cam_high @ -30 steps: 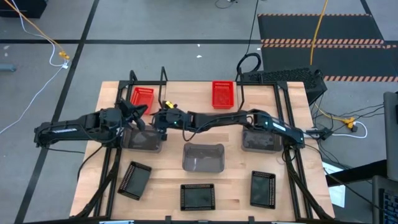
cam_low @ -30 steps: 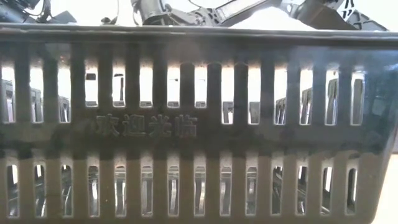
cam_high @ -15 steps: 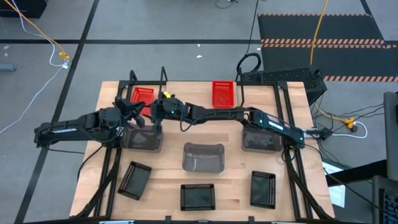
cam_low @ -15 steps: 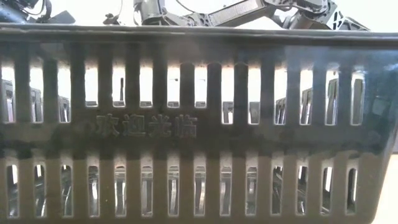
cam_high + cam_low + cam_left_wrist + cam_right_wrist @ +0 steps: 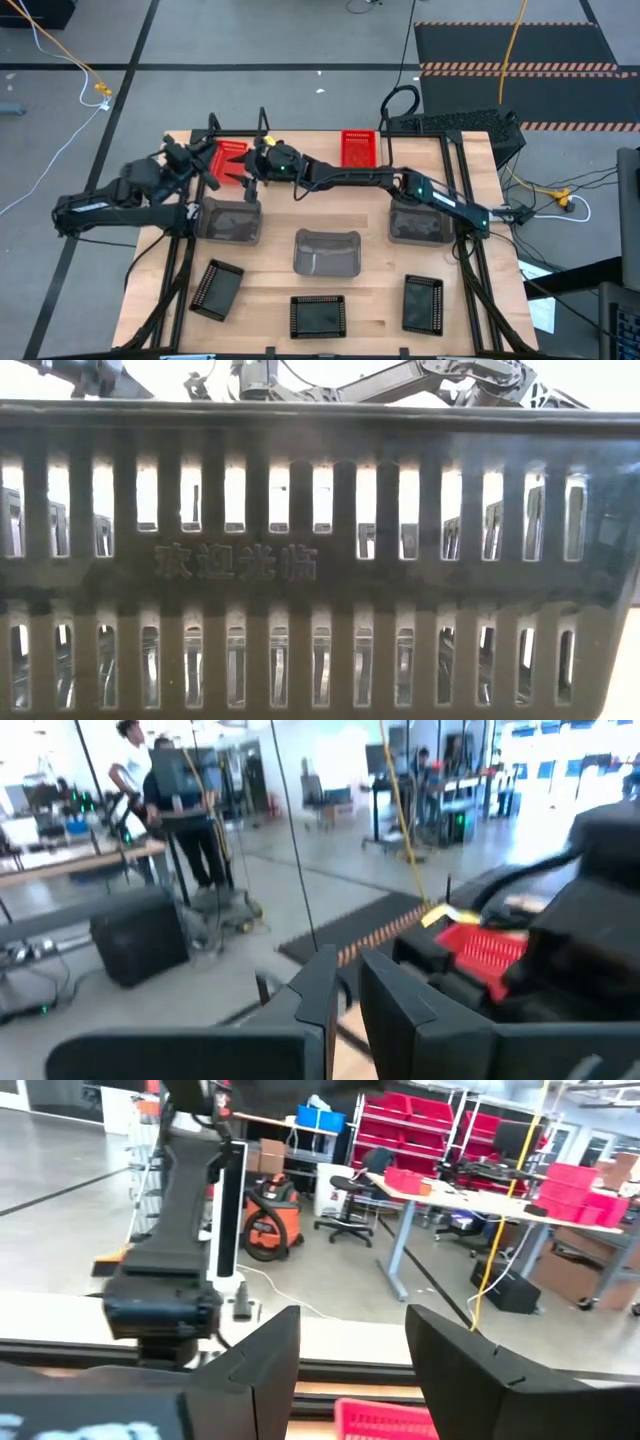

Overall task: Stack baskets on shelf by color
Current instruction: Stack the red bin on top of the other red bins on the shelf

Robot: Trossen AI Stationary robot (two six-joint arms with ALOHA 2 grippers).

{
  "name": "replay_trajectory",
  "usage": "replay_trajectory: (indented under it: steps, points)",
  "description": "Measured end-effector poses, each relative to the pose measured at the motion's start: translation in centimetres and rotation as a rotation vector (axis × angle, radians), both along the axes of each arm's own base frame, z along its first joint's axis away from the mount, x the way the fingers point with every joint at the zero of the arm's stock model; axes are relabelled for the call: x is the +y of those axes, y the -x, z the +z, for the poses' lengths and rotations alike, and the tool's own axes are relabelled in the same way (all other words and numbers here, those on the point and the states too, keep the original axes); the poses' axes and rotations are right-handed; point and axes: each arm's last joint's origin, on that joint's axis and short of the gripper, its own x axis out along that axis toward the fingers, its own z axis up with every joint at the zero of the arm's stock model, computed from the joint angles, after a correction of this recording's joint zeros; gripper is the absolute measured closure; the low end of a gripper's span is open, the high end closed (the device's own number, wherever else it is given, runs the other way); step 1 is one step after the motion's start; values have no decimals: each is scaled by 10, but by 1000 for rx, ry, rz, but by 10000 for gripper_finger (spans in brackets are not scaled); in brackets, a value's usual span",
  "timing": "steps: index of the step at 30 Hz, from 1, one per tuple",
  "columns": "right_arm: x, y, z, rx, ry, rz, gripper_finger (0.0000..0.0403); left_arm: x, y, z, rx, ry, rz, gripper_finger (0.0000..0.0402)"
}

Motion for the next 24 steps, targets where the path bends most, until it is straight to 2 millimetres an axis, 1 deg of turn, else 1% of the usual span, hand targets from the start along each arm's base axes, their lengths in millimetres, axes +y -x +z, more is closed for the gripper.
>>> replay_trajectory:
  steps: [2, 5, 12, 13, 18, 21, 24]
  points:
    - [-4, 1, 0, -1, 0, -7, 225, 0, 2, 5, -2, -15, -2, 355]
    - [-7, 1, 0, 3, -1, -13, 225, 0, 2, 5, 3, -25, -2, 355]
    - [-5, 1, -5, 70, 22, -3, 225, 0, 2, 1, 28, -3, -2, 355]
    - [-3, 1, -4, 68, 32, 13, 225, 0, 1, -1, 35, 4, -1, 355]
    - [6, 5, 16, 34, 54, 64, 236, 0, -3, -14, 57, 31, 0, 355]
    - [12, 8, 21, 68, 48, 121, 242, 0, -5, -21, 60, 66, -7, 355]
    - [20, 15, 26, 168, 45, 180, 247, 0, -5, -28, 83, 112, -20, 355]
